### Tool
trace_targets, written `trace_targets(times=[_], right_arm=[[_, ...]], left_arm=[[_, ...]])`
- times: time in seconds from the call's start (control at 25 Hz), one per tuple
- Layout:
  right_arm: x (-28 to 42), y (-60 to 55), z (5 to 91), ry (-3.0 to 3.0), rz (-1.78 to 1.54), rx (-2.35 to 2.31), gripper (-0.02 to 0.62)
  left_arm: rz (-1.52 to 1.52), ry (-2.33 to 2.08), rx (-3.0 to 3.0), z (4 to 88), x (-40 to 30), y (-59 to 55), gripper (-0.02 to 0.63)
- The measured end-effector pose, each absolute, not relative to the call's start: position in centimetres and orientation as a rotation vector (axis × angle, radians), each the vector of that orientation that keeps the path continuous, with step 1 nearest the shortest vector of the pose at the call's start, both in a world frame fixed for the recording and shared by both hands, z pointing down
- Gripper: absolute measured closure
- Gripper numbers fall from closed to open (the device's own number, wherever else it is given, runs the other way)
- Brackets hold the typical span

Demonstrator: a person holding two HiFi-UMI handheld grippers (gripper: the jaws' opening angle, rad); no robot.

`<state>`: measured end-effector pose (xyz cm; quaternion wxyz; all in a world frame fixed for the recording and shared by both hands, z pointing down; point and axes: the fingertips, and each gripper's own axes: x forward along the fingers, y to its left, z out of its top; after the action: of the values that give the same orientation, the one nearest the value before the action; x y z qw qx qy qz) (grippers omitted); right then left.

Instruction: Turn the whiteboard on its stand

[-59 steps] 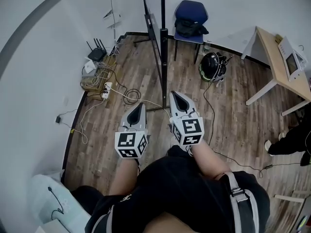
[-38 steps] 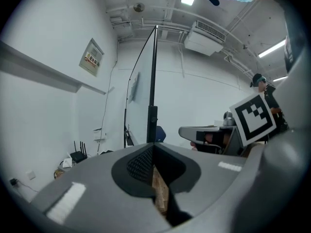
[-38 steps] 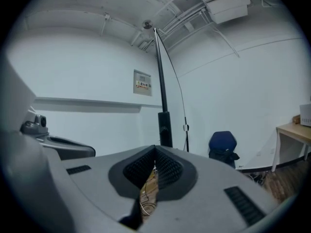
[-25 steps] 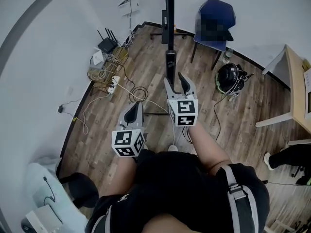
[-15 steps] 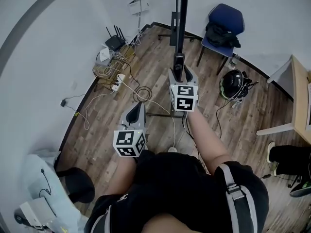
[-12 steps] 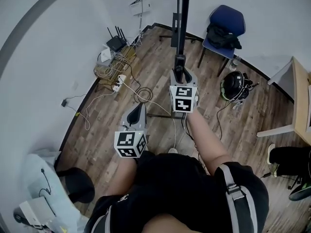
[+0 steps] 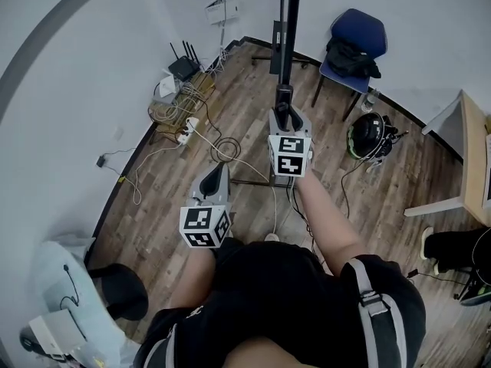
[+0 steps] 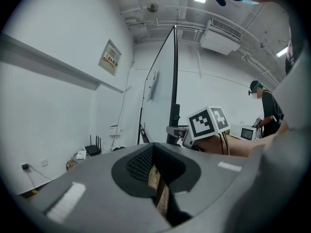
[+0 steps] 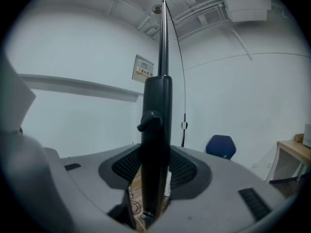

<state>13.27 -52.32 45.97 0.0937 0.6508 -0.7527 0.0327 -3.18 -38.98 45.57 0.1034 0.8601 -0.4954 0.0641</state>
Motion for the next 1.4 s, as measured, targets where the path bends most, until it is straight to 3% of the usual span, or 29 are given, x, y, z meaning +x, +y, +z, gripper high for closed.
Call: trace_targets(times=[1.4], right_arm=[[13.7, -48.8, 46.1, -2.129, 0.161, 2.116, 0.423]], left_arm=[[0.148, -1.469, 2.470, 46.0, -10.5, -31.4, 0.598]])
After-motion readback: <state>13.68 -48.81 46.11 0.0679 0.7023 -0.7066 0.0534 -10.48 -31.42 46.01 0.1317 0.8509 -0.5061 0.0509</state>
